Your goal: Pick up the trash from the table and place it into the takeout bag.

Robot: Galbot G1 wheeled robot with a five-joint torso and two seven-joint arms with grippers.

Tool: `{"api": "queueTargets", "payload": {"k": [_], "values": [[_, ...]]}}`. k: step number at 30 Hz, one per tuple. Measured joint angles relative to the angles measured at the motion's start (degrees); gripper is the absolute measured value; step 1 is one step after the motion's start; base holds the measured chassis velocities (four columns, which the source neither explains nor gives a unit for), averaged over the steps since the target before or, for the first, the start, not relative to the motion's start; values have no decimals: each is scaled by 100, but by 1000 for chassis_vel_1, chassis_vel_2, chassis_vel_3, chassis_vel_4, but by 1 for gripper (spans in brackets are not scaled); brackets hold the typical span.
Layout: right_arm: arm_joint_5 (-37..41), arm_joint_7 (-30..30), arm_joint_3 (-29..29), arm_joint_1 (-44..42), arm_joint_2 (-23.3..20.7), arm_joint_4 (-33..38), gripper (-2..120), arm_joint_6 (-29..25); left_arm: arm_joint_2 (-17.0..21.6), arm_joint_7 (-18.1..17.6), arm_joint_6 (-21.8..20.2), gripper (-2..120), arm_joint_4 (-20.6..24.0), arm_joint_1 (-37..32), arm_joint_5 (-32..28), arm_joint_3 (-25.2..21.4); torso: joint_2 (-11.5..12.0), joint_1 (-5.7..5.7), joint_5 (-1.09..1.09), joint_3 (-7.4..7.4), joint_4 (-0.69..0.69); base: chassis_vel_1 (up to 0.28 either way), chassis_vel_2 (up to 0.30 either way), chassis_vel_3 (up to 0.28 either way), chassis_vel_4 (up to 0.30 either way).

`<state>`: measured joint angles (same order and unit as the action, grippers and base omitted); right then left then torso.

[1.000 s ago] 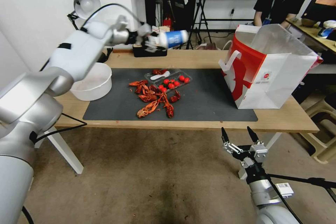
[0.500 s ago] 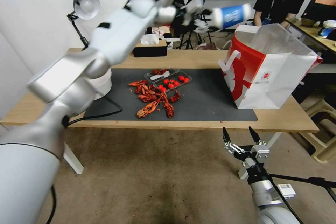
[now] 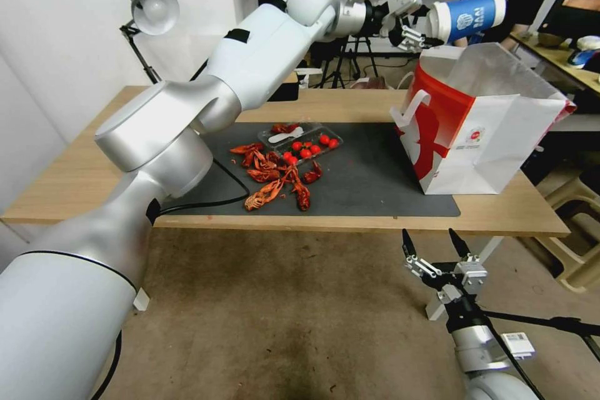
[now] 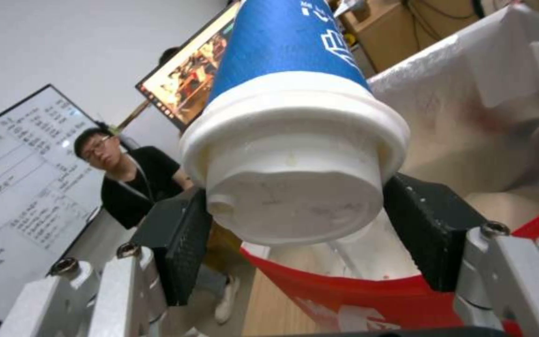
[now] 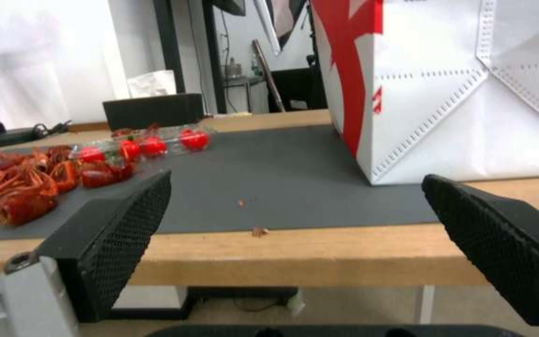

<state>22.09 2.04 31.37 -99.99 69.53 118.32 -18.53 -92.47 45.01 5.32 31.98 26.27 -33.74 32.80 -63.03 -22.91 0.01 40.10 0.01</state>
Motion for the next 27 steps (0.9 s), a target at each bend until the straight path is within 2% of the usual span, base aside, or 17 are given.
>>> {"api": "queueTargets", "payload": {"k": [2, 12, 17, 21, 27], "values": [[3, -12, 5, -14, 22, -28, 100, -27, 10, -125, 20, 64, 50, -48, -30, 111, 0, 0, 0, 0, -1, 0, 0, 0, 0], [14, -29, 13, -18, 44, -62, 100, -62, 21, -238, 198, 64, 277, -78, -130, 471, 0, 0, -1, 0, -1, 0, 0, 0, 0], [15, -39, 5, -6, 66, -76, 100, -76, 26, -410, 317, 64, 408, -76, -146, 726, 0, 0, -1, 0, -1, 0, 0, 0, 0], [14, -40, -2, 1, 73, -77, 100, -76, 27, -552, 426, 64, 503, -60, -34, 946, 0, 0, -1, 0, -1, 0, 0, 0, 0], [23, -41, 29, -19, 64, -73, 100, -84, 29, -570, 619, 66, 502, -37, 163, 1153, 0, 0, -1, 0, -1, 0, 0, 0, 0]]}}
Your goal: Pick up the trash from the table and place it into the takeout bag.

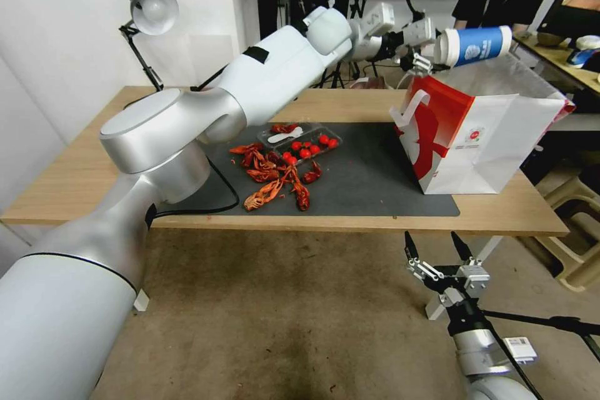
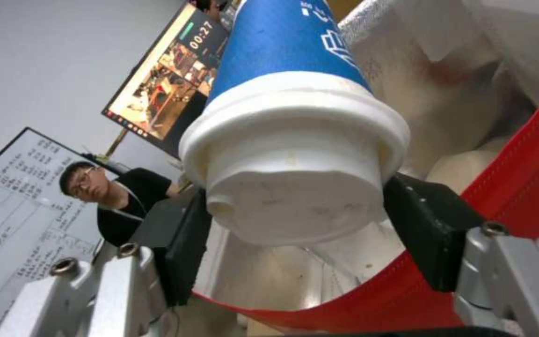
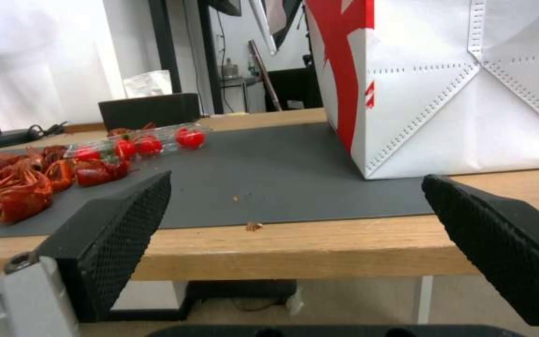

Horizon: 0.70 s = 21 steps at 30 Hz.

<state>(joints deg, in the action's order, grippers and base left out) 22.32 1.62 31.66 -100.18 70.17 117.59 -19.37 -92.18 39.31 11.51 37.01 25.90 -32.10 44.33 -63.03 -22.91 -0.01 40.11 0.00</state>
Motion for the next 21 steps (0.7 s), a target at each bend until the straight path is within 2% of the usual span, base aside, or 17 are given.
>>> {"api": "queueTargets", "payload": {"k": [2, 3, 5, 7, 10, 21], "values": [[2, 0, 5, -3, 0, 0, 100, -3, 1, -14, 7, 69, -1, 5, -7, 15, 0, 0, 1, 0, 0, 0, 0, 0, 0], [3, 0, 5, -4, 2, 1, 100, -5, 1, -26, 15, 76, -1, 12, -23, 31, 0, 0, 1, 0, 0, 0, 0, 0, 0], [3, 0, 5, -4, 3, 1, 100, -6, 1, -31, 18, 77, -1, 14, -28, 36, 0, 0, 1, 0, 0, 0, 0, 0, 0], [2, -1, 2, 0, 14, 4, 100, -8, 2, -58, 26, 91, -3, 31, -37, 46, 0, 0, 1, 0, 0, 0, 0, 0, 0], [-2, -2, -9, 9, 23, 14, 100, -8, 3, -94, 49, 97, -7, 39, -50, 47, 0, 0, 1, 0, 0, 0, 0, 0, 0], [-3, -2, -17, 10, 29, 22, 100, -7, 3, -289, 78, 100, 11, 57, -81, 36, 0, 0, 1, 0, 0, 0, 0, 0, 0]]}}
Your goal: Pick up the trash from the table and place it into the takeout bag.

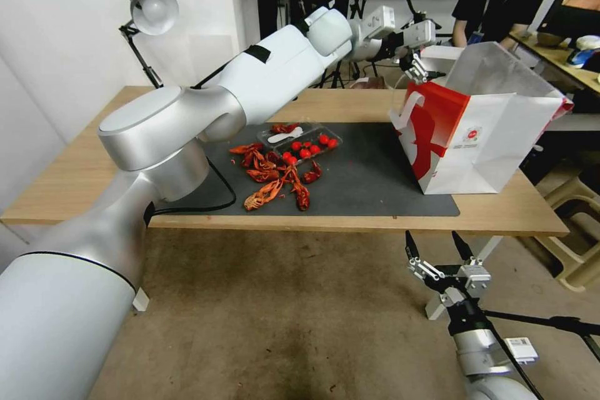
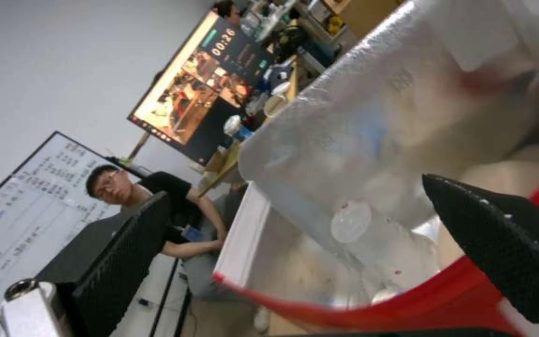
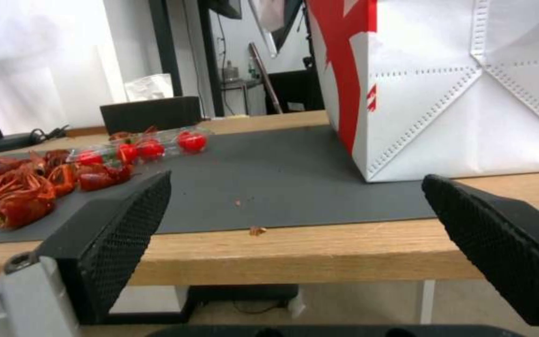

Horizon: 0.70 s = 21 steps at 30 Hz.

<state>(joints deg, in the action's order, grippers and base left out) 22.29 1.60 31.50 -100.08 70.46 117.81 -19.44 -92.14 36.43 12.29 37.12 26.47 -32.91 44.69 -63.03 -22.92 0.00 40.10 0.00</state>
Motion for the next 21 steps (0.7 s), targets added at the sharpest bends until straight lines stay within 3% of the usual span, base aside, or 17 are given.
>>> {"api": "queueTargets", "payload": {"k": [4, 6, 8, 9, 10, 12, 13, 14, 17, 18, 21], "values": [[5, 1, 2, -5, 1, 2, 100, 0, 0, -191, -70, 100, 20, 3, -167, -93, 1, 0, 0, 0, 0, 0, 0, 0, 0], [6, 2, 9, -11, 10, 2, 100, 0, 2, -598, -384, 100, 93, -12, -260, -210, 1, 0, 0, 0, 0, 0, 0, 0, 0], [7, 3, 10, -12, 11, 3, 100, 0, 3, -685, -422, 100, 114, -17, -280, -210, 1, 0, 0, 0, 1, 0, 0, 0, 0], [9, 7, 15, -12, 12, 7, 100, 0, 5, -1218, -681, 100, 291, -59, -529, -164, 1, 0, 0, 0, 2, 0, 0, 0, 0], [9, 7, 15, -12, 12, 7, 100, 0, 5, -1218, -681, 100, 291, -59, -529, -164, 1, 0, 0, 0, 2, 0, 0, 0, 0], [13, 11, 16, -1, 1, 6, 100, 1, 2, -2440, -1255, 100, 775, -165, -1109, -37, 1, 0, 0, 0, 0, 0, 0, 0, 0], [14, 12, 11, 7, -4, 0, 100, 4, 1, -2872, -1447, 100, 968, -215, -1327, 2, 1, 0, -1, 0, -1, 0, 0, 0, 0], [14, 12, 11, 7, -4, 0, 100, 4, 1, -2872, -1447, 100, 968, -215, -1327, 2, 1, 0, -1, 0, -1, 0, 0, 0, 0], [14, 10, -15, 26, -19, -5, 100, 30, 0, -4040, -1857, 100, 1533, -421, -1778, 21, 1, 0, -1, 0, -1, 0, 0, 0, 0], [14, 10, -15, 26, -19, -5, 100, 30, 0, -4040, -1857, 100, 1533, -421, -1778, 21, 1, 0, -1, 0, -1, 0, 0, 0, 0], [12, 14, -36, 50, -28, -1, 100, 53, 17, -5299, -1943, 100, 1928, -674, -1922, -93, 1, 0, -2, 0, -1, 0, 0, 0, 0]]}}
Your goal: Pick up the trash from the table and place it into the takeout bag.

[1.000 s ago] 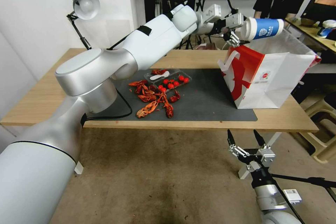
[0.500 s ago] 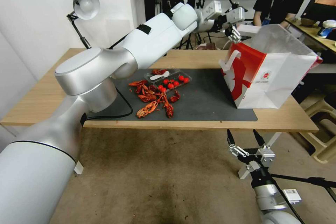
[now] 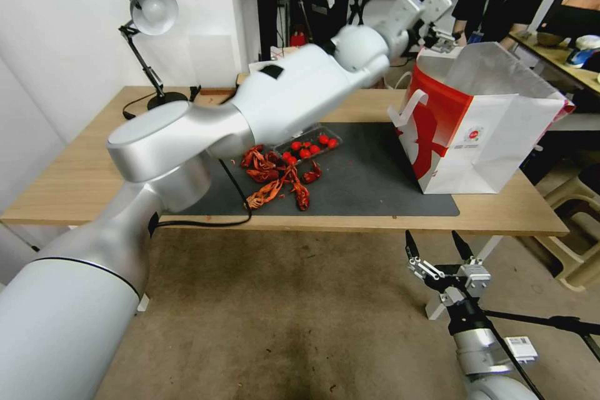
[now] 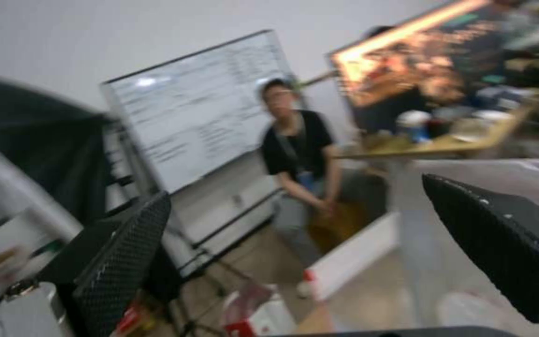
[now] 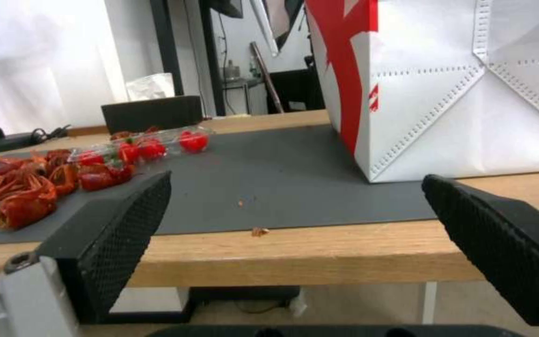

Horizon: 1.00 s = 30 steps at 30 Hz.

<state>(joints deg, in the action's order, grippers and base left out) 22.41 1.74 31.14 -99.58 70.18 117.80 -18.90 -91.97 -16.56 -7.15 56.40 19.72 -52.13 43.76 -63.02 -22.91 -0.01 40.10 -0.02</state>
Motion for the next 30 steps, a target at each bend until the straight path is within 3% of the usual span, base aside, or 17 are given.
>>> {"api": "queueTargets", "payload": {"k": [1, 4, 5, 6, 8, 10, 13, 17, 21, 24, 30], "values": [[0, 0, 0, 0, 0, 0, 100, 0, 0, 0, 0, 100, 0, 0, 0, 0, 0, 0, 0, 0, 0, 0, 0, 0, 0], [-13, 5, -14, 1, -2, 15, 100, 10, 149, -942, -27, 100, 357, -265, 65, -168, 0, 0, 1, 0, 2, 0, 0, 0, 0], [-13, 5, -14, 1, -2, 15, 100, 10, 149, -942, -27, 100, 357, -265, 65, -168, 0, 0, 1, 0, 2, 0, 0, 0, 0], [-16, 6, -16, -2, -2, 17, 100, 10, 202, -1176, -36, 100, 468, -342, 95, -195, 0, 0, 1, 0, 2, 0, 0, 0, 0], [-26, 7, -20, -22, 0, 24, 100, 11, 519, -1944, -83, 100, 989, -637, 229, -258, 0, 0, 2, 0, 1, 0, 0, 0, 0], [-30, 7, -21, -28, 0, 25, 100, 11, 631, -2146, -92, 100, 1148, -739, 312, -271, 0, 0, 2, -1, 2, 0, 0, 0, 0], [-40, 7, -24, -50, 14, 26, 100, 7, 950, -2879, -30, 100, 1549, -1139, 593, -337, -1, 0, 3, 0, 3, 0, 0, 0, 0], [-61, 5, -22, -104, 45, 26, 100, -14, 1180, -3246, 91, 100, 1744, -1511, 1062, -404, -1, 0, 3, 0, 1, 0, 0, 0, 0], [-72, 5, -12, -127, 58, 41, 100, -21, 1370, -3329, 94, 100, 1993, -1708, 1255, -449, 0, 0, 4, 0, 2, 0, 0, 0, 0], [-83, 5, -6, -135, 65, 50, 100, -27, 1710, -3605, -105, 100, 2523, -2055, 1329, -534, -1, 0, 4, 0, 3, 0, 0, 0, 0], [-105, 5, -16, -101, 69, 12, 100, -37, 1971, -3762, -103, 100, 2781, -2581, 1671, -760, -1, -1, 3, 1, 1, 0, 0, 0, 0]]}}
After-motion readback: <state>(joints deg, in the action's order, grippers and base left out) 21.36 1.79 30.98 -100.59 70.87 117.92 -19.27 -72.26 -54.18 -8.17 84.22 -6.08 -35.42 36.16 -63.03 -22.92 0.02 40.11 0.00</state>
